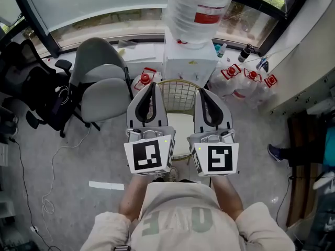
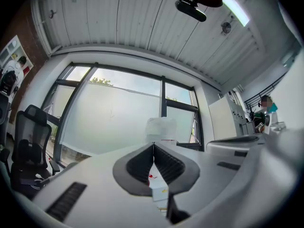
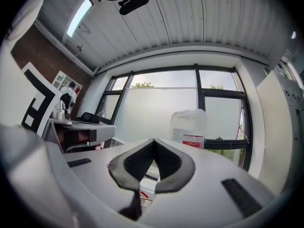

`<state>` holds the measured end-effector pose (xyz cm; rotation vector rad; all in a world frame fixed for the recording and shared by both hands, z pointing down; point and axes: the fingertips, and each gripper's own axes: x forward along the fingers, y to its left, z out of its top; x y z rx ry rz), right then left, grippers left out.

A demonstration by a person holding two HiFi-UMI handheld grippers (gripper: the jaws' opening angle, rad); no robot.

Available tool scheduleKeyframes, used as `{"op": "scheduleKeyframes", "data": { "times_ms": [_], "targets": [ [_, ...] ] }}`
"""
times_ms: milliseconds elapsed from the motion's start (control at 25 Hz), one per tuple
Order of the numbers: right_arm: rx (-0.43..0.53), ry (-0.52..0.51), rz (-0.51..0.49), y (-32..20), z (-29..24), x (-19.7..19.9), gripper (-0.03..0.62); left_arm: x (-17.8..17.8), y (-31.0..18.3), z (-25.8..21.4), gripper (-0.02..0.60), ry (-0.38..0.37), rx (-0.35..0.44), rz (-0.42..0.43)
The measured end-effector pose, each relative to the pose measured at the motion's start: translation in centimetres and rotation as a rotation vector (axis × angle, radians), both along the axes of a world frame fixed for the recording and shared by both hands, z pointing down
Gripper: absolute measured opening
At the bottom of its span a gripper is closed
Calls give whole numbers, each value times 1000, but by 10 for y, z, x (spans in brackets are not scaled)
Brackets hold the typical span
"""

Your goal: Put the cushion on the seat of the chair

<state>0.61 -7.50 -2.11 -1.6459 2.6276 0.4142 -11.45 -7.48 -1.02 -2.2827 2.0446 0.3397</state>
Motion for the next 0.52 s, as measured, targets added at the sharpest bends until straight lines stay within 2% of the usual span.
{"op": "scheduleKeyframes", "data": {
  "times_ms": [360, 520],
  "targets": [
    [-17, 53, -29, 0, 5, -14, 17, -11, 0, 7, 14, 45, 4, -7],
    [-23, 37, -39, -4, -7, -21, 17, -8, -2, 2, 14, 68, 45, 23]
  ]
}}
